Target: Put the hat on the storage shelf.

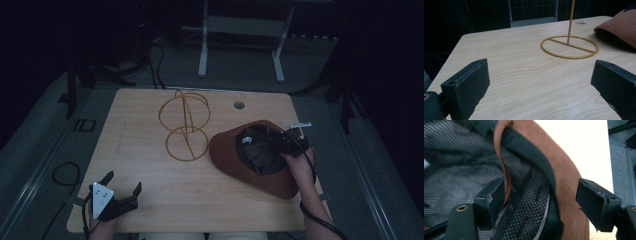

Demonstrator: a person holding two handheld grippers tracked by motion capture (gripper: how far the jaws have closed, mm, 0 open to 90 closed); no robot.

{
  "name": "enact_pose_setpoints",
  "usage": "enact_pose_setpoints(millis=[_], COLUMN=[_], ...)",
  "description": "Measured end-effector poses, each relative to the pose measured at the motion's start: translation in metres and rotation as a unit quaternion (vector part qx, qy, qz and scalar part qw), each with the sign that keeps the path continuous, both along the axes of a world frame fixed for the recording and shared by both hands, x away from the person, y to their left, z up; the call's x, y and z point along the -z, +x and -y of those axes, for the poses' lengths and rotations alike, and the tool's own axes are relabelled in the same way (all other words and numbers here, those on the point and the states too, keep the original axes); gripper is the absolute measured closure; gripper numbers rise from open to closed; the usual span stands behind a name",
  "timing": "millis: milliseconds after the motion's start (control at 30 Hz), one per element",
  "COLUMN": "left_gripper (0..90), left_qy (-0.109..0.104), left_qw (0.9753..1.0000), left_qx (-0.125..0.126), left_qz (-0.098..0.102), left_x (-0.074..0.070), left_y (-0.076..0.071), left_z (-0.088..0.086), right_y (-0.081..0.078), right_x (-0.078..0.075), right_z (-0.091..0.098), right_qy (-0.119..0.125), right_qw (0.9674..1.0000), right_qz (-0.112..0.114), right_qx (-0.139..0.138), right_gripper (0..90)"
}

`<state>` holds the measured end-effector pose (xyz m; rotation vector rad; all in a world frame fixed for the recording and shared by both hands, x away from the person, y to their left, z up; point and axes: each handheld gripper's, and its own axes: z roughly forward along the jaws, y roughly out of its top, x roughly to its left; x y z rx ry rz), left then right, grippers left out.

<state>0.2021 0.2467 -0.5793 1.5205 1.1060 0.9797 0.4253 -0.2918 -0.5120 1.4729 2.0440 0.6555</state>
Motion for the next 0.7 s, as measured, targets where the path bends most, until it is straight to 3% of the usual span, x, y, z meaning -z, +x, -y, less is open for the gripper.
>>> enact_pose_setpoints(millis=[100,167,267,333,367,400,500,567,600,700], left_gripper=[2.7,2.7,2.7,2.7,2.7,2.7,2.7,2.7,2.6,2.7], left_qy=[-0.003,-0.005,-0.006,-0.005,-0.006,-0.005,-0.006,-0.005,-0.005,0.0], left_qw=[1.0,1.0,1.0,1.0,1.0,1.0,1.0,1.0,1.0,1.0], left_qx=[-0.001,-0.001,-0.003,-0.004,-0.004,-0.005,-0.005,-0.005,-0.005,-0.008], left_qz=[0.001,0.0,0.0,0.0,-0.001,-0.002,-0.003,-0.002,-0.002,0.001], left_x=[0.0,0.0,0.0,0.0,0.0,0.0,0.0,0.0,0.0,0.001], left_y=[0.0,0.0,0.0,0.0,0.0,0.0,0.0,0.0,0.001,0.001], left_z=[-0.001,-0.001,-0.002,-0.002,-0.002,-0.002,-0.002,-0.002,-0.002,-0.001], right_y=[0.001,0.001,0.0,-0.002,-0.002,-0.002,-0.005,-0.006,-0.008,-0.014], right_x=[0.01,0.013,0.022,0.026,0.026,0.028,0.026,0.024,0.018,0.009], right_z=[-0.003,-0.004,-0.009,-0.012,-0.012,-0.012,-0.009,-0.007,-0.003,-0.001], right_qy=[-0.016,-0.016,-0.037,-0.049,-0.049,-0.052,-0.054,-0.05,-0.03,-0.014], right_qw=[0.9998,0.9998,0.9992,0.9984,0.9984,0.9976,0.9965,0.9965,0.9964,0.9942], right_qz=[-0.01,-0.009,0.001,0.012,0.012,0.018,0.032,0.035,0.053,0.087], right_qx=[0.007,0.007,0.014,0.028,0.028,0.042,0.055,0.057,0.06,0.062], right_gripper=[32.3,36.0,42.3,53.0,53.0,63.4,79.5,81.4,82.7,83.6])
